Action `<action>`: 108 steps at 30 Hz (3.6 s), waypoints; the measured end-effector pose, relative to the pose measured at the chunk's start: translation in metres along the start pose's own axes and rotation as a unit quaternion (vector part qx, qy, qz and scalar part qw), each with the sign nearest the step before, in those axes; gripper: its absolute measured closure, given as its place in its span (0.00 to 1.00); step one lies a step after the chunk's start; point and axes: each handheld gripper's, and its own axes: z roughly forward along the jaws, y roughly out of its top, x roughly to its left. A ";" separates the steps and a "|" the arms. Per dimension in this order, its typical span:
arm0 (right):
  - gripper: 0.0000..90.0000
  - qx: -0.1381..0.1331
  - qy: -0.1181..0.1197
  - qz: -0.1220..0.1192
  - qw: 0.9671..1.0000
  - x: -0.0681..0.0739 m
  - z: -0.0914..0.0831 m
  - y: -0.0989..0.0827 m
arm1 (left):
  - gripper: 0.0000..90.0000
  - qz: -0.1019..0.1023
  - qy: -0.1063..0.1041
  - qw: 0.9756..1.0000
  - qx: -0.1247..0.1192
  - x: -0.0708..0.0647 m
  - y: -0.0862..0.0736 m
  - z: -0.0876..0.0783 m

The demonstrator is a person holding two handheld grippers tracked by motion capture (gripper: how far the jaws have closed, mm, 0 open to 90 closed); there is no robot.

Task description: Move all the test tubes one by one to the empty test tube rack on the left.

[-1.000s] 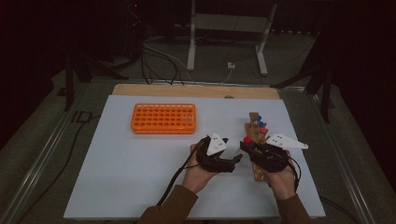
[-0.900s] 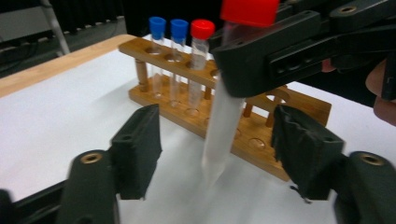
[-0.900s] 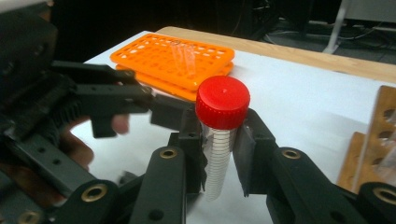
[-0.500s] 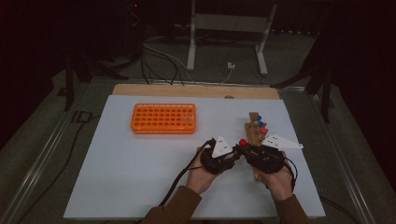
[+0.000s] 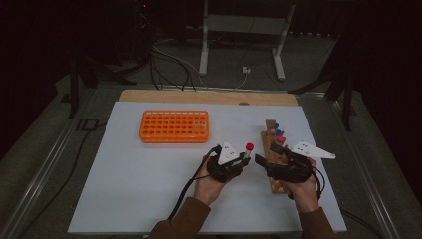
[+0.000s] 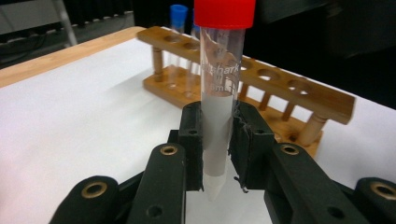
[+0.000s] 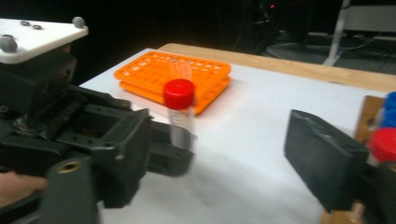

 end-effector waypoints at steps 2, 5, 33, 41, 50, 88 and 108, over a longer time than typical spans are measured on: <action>0.17 -0.004 -0.010 -0.004 1.000 -0.003 -0.002 -0.001 | 0.85 -0.003 0.007 1.000 -0.002 0.004 -0.001 -0.004; 0.12 -0.006 -0.025 -0.008 1.000 -0.006 -0.005 -0.002 | 0.85 -0.007 0.017 1.000 -0.009 0.011 -0.001 -0.011; 0.00 -0.014 -0.078 0.007 0.997 -0.022 -0.016 -0.006 | 0.84 -0.023 0.153 0.987 -0.052 0.081 -0.009 -0.064; 0.00 -0.013 -0.081 0.005 0.997 -0.022 -0.017 -0.006 | 0.84 -0.038 0.184 0.980 -0.061 0.098 -0.012 -0.070; 0.00 -0.011 -0.079 0.005 0.997 -0.022 -0.017 -0.005 | 0.84 -0.054 0.216 0.974 -0.045 0.117 -0.019 -0.061; 0.00 -0.008 -0.075 0.000 0.997 -0.021 -0.016 -0.007 | 0.85 -0.076 0.244 0.966 0.041 0.144 -0.042 -0.026; 0.00 -0.007 -0.078 0.003 0.997 -0.025 -0.016 -0.008 | 0.61 -0.117 0.205 0.972 0.015 0.147 -0.048 -0.040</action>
